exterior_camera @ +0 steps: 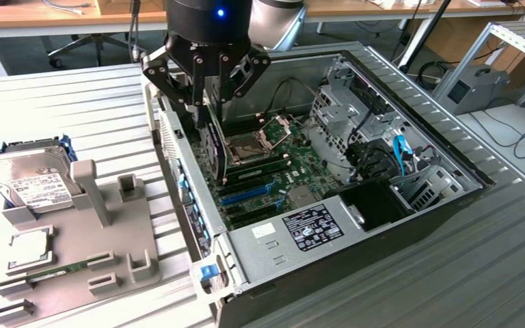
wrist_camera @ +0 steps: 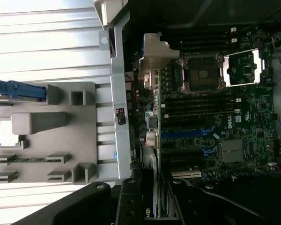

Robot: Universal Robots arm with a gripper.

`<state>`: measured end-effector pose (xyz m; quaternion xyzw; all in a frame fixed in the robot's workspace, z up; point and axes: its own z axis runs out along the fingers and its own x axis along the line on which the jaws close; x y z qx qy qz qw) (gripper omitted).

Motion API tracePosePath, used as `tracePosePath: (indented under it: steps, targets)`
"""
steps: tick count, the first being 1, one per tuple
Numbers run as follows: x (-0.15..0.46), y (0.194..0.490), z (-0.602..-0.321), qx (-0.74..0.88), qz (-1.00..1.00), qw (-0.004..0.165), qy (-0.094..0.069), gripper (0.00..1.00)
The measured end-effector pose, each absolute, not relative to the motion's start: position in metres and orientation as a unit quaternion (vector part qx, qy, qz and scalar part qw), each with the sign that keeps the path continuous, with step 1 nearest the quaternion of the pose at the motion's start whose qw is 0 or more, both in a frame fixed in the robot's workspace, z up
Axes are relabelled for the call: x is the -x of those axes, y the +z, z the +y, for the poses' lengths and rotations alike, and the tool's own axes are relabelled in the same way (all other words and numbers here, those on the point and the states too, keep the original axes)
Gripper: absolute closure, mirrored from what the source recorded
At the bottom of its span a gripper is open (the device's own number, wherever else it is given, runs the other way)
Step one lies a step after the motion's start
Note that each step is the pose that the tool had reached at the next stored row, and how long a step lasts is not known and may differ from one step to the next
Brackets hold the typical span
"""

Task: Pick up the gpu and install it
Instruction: 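Pick up the gpu and move the gpu toward the slot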

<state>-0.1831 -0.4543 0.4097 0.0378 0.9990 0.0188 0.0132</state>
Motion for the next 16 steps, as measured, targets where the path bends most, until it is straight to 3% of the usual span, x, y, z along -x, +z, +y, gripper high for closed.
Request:
tracePosePath:
  steps: [16]
  targets:
    - [0.169, 0.395, -0.446, -0.038, 0.999, 0.012, 0.019, 0.74]
